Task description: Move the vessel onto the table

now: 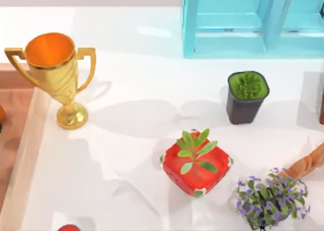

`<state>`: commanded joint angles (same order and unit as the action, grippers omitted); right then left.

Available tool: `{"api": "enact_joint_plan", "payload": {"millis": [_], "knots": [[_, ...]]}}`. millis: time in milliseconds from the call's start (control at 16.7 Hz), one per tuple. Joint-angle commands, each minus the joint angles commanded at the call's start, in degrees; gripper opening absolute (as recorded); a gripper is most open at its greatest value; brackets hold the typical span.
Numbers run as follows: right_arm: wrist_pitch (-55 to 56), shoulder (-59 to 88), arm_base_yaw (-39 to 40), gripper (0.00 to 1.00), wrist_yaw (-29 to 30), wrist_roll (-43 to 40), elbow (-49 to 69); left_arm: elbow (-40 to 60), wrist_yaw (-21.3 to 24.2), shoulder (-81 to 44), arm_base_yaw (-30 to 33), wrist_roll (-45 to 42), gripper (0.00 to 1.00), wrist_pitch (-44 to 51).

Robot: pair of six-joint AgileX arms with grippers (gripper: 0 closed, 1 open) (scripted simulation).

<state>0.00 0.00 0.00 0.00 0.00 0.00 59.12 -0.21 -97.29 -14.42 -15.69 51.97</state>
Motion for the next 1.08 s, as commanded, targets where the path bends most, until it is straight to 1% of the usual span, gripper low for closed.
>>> {"api": "enact_joint_plan", "payload": {"millis": [120, 900, 960, 1080], "knots": [[0.0, 0.0, 0.0, 1.00, 0.0, 0.0, 0.0, 0.0, 0.0, 0.0, 0.0, 0.0, 1.00, 0.0], [0.0, 0.0, 0.0, 1.00, 0.0, 0.0, 0.0, 0.0, 0.0, 0.0, 0.0, 0.0, 0.02, 0.0], [0.0, 0.0, 0.0, 1.00, 0.0, 0.0, 0.0, 0.0, 0.0, 0.0, 0.0, 0.0, 0.00, 0.0], [0.0, 0.0, 0.0, 1.00, 0.0, 0.0, 0.0, 0.0, 0.0, 0.0, 0.0, 0.0, 0.00, 0.0]]}}
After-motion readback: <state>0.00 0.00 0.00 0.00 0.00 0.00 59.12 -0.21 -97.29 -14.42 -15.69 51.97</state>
